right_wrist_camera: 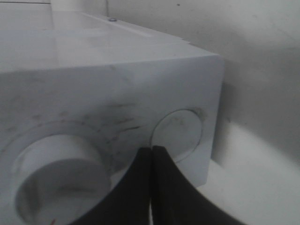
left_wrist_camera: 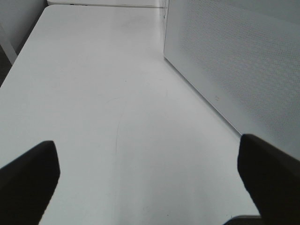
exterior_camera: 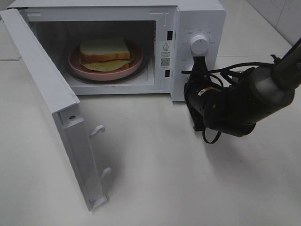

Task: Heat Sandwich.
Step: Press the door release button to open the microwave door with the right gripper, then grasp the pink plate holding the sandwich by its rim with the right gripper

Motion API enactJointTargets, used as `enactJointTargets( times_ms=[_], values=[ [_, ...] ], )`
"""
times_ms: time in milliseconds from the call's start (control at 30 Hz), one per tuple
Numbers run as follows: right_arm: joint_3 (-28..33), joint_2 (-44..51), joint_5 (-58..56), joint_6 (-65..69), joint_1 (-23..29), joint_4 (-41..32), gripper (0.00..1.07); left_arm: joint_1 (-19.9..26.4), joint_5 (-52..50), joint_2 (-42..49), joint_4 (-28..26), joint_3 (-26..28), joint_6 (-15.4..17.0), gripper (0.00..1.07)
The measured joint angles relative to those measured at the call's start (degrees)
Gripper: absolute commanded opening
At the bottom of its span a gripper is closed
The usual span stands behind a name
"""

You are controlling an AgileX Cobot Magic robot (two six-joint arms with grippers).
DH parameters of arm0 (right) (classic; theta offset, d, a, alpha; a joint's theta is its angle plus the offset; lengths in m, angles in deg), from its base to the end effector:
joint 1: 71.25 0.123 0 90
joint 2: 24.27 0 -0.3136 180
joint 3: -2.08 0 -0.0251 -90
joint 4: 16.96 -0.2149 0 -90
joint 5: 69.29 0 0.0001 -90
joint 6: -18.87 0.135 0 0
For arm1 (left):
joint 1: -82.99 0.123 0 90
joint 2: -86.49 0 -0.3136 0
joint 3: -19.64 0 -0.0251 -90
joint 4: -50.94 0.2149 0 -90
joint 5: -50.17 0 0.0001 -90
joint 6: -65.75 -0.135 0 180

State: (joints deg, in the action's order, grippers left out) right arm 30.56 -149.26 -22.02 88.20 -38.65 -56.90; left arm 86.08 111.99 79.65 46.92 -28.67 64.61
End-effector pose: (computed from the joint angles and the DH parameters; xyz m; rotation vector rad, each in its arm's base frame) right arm 0.3773 0.1658 0.1508 1.4036 1.5345 1.0095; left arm -0.0288 -0.0099 0.2427 -0.0298 2.0395 -0.0376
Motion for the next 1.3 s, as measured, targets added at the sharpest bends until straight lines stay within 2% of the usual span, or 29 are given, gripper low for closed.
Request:
enactJointTargets(
  times_ms=[367, 500, 733, 1000, 1300],
  values=[
    [7.96, 6.88, -1.43, -0.11, 0.06, 1.55, 0.00, 0.00, 0.00, 0.00, 0.00, 0.00, 0.00, 0.98],
    [12.89, 11.63, -2.12, -0.06, 0.06, 4.47, 0.00, 0.00, 0.00, 0.00, 0.00, 0.00, 0.00, 0.98],
    [17.93, 17.93, -6.53, -0.06, 0.06, 9.11, 0.00, 0.00, 0.00, 0.00, 0.00, 0.00, 0.00, 0.98],
    [18.45, 23.03, -15.58, -6.93, 0.06, 12.78, 0.00, 0.00, 0.00, 0.00, 0.00, 0.00, 0.00, 0.98],
    [18.56, 29.85, -29.74, -25.04, 0.06, 13.24, 0.01, 0.00, 0.00, 0.00, 0.00, 0.00, 0.00, 0.98]
  ],
)
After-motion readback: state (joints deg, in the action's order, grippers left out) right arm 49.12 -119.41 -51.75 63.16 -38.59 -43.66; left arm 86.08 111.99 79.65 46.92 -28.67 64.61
